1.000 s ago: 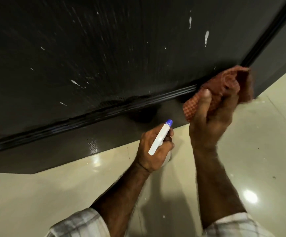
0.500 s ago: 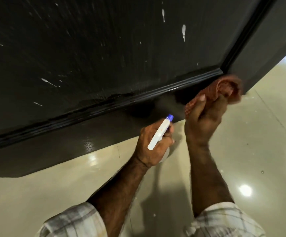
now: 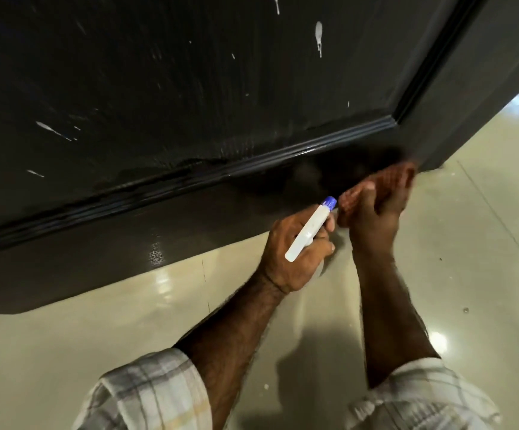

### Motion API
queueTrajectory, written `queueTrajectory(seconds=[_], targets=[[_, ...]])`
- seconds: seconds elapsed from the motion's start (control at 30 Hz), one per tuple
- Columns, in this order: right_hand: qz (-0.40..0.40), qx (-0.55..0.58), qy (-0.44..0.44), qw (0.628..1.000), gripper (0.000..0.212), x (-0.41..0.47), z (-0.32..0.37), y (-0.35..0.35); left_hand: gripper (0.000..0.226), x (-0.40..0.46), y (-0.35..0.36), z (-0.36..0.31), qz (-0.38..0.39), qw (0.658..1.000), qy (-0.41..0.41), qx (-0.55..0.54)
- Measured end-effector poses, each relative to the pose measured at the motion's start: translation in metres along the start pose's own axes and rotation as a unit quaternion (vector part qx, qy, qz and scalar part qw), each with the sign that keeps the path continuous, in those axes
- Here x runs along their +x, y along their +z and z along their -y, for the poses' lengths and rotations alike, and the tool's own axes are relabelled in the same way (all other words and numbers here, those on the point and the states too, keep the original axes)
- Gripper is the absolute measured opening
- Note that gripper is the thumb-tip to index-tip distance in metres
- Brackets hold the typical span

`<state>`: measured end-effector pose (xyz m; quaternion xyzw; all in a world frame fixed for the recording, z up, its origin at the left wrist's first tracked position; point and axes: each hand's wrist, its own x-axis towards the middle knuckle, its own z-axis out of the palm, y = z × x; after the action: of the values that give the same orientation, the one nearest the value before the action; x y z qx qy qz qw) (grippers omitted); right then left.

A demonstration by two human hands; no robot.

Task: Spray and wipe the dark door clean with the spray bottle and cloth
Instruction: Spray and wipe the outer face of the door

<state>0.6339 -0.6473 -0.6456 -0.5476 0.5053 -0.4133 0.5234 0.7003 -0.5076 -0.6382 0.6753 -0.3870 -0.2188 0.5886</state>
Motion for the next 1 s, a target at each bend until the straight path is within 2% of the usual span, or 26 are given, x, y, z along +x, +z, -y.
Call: queueTrajectory(seconds=[0.07, 0.13, 0.2, 0.27, 0.3, 0.33, 0.37, 0.43, 0.47, 0.5, 0.53, 0.57, 0.6, 0.67, 0.73, 0.77, 0.8, 0.83, 0.87, 0.93, 0.97, 1.0], targets=[[0.035, 0.002, 0.133, 0.99, 0.034, 0.02, -0.028, -0.009, 0.017, 0.002, 0.001, -0.001, 0.001, 1.0, -0.008, -0.01], [0.065, 0.025, 0.139, 0.988, 0.02, 0.037, -0.007, -0.013, 0.018, 0.002, 0.001, -0.002, -0.001, 1.0, -0.013, -0.017], [-0.008, 0.098, 0.072, 0.993, 0.025, 0.053, 0.043, -0.009, 0.019, 0.002, 0.002, -0.004, -0.003, 0.999, -0.03, -0.033], [-0.129, 0.046, -0.09, 0.986, 0.043, 0.055, 0.081, -0.006, 0.019, 0.003, 0.003, -0.006, -0.002, 0.999, -0.037, -0.03], [-0.159, -0.008, -0.164, 0.974, 0.048, 0.046, 0.083, -0.003, 0.018, 0.003, 0.001, -0.007, 0.001, 0.999, -0.036, -0.019], [-0.17, -0.037, -0.185, 0.967, 0.054, 0.044, 0.072, -0.001, 0.018, 0.005, 0.0, -0.012, 0.008, 0.999, -0.037, -0.015], [-0.15, -0.061, -0.147, 0.976, 0.055, 0.041, 0.051, 0.0, 0.017, 0.007, -0.001, -0.015, 0.011, 0.999, -0.047, -0.023], [-0.015, -0.06, 0.057, 0.996, 0.05, 0.043, 0.005, 0.0, 0.016, 0.01, -0.005, -0.027, -0.005, 0.995, -0.075, -0.061], [0.042, -0.048, 0.173, 0.983, 0.047, 0.047, -0.007, 0.0, 0.017, 0.01, -0.007, -0.032, -0.013, 0.994, -0.087, -0.073], [0.063, -0.023, 0.26, 0.963, 0.043, 0.05, -0.001, 0.005, 0.019, 0.01, -0.011, -0.039, -0.015, 0.993, -0.095, -0.075], [0.046, 0.0, 0.31, 0.95, 0.039, 0.051, 0.012, 0.01, 0.02, 0.009, -0.014, -0.045, -0.01, 0.992, -0.1, -0.078], [0.009, 0.014, 0.306, 0.952, 0.038, 0.054, 0.028, 0.014, 0.023, 0.008, -0.017, -0.052, -0.004, 0.991, -0.103, -0.082], [-0.032, 0.041, 0.276, 0.96, 0.038, 0.052, 0.054, 0.018, 0.027, 0.008, -0.021, -0.06, 0.0, 0.99, -0.102, -0.096], [-0.117, 0.098, 0.107, 0.982, 0.043, 0.048, 0.106, 0.014, 0.034, 0.011, -0.03, -0.076, -0.001, 0.988, -0.097, -0.121], [-0.153, 0.049, -0.104, 0.981, 0.058, 0.04, 0.14, 0.003, 0.034, 0.015, -0.037, -0.09, -0.002, 0.988, -0.085, -0.129], [-0.167, 0.013, -0.171, 0.971, 0.062, 0.038, 0.147, 0.001, 0.032, 0.018, -0.041, -0.097, 0.002, 0.989, -0.079, -0.128], [-0.188, -0.015, -0.19, 0.964, 0.063, 0.037, 0.143, 0.0, 0.028, 0.022, -0.044, -0.101, 0.004, 0.989, -0.076, -0.125], [-0.2, -0.037, -0.154, 0.967, 0.06, 0.041, 0.133, 0.004, 0.023, 0.026, -0.047, -0.109, 0.005, 0.99, -0.073, -0.12], [-0.195, -0.055, -0.078, 0.976, 0.055, 0.043, 0.121, 0.006, 0.018, 0.03, -0.049, -0.115, 0.006, 0.991, -0.068, -0.118], [-0.085, 0.0, 0.146, 0.986, 0.037, 0.051, 0.1, 0.002, 0.016, 0.035, -0.053, -0.134, -0.002, 0.992, -0.051, -0.113], [-0.032, 0.05, 0.246, 0.968, 0.031, 0.052, 0.097, 0.0, 0.015, 0.036, -0.055, -0.142, -0.007, 0.993, -0.046, -0.111], [-0.005, 0.095, 0.3, 0.949, 0.028, 0.051, 0.105, -0.004, 0.014, 0.038, -0.057, -0.152, -0.007, 0.993, -0.042, -0.113]])
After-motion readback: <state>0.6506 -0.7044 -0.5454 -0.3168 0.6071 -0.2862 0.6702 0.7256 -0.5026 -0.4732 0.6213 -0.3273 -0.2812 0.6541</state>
